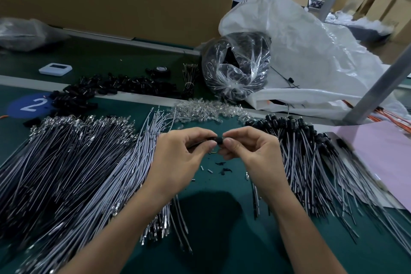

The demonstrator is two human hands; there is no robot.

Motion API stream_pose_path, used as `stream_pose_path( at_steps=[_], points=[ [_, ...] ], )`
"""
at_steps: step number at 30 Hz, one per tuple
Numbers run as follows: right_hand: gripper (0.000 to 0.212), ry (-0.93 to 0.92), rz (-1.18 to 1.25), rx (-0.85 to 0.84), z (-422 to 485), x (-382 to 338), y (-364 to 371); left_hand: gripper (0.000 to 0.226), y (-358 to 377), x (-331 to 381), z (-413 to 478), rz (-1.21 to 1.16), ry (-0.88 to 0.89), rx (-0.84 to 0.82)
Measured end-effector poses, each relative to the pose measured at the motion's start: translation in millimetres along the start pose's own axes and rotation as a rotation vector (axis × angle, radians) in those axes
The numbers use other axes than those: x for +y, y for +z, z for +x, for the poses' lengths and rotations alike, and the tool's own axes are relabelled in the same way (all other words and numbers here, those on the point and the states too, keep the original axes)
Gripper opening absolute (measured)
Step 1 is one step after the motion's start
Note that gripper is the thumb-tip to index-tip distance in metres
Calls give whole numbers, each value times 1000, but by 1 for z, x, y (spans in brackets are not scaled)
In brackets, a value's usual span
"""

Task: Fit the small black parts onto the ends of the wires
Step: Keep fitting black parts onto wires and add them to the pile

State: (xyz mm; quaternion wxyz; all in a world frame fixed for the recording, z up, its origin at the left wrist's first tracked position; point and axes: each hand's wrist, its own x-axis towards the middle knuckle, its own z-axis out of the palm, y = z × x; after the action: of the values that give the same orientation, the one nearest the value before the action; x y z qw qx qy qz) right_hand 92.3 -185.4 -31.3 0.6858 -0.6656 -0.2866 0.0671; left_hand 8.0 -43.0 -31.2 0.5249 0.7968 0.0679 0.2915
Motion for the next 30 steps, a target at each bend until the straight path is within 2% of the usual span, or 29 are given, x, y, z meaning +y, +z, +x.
stream_pose_path(
  at_steps=[6, 12, 18, 21, 25, 27, 28, 30],
  points=[
    [15, -3, 44, -24, -1, 1, 1, 21, 1, -6, 0, -148, -45, -32],
    [18, 0, 136, -52, -2, -1, 1, 16, 1, -5, -4, -304, -65, -70],
    [9, -19, 169, -46, -4, -6, 3, 17, 2, -3, -5, -355, -53, -96],
    [10, -56, 108, -33, -6, -9, 4, 18, 1, 0, -6, -397, -60, -97],
    [12, -116, -50, -25, -7, -21, 0, 23, -1, 9, -4, -473, -71, -188],
    [5, -101, 19, -46, -9, -32, -9, 34, -4, 15, -3, -504, -94, -205],
    [10, -82, 102, -49, -11, -39, -17, 38, -8, 17, -2, -500, -104, -181],
    [12, -73, 281, -32, -12, -56, -40, 41, -20, 22, 1, -455, -121, -57]
  ],
)
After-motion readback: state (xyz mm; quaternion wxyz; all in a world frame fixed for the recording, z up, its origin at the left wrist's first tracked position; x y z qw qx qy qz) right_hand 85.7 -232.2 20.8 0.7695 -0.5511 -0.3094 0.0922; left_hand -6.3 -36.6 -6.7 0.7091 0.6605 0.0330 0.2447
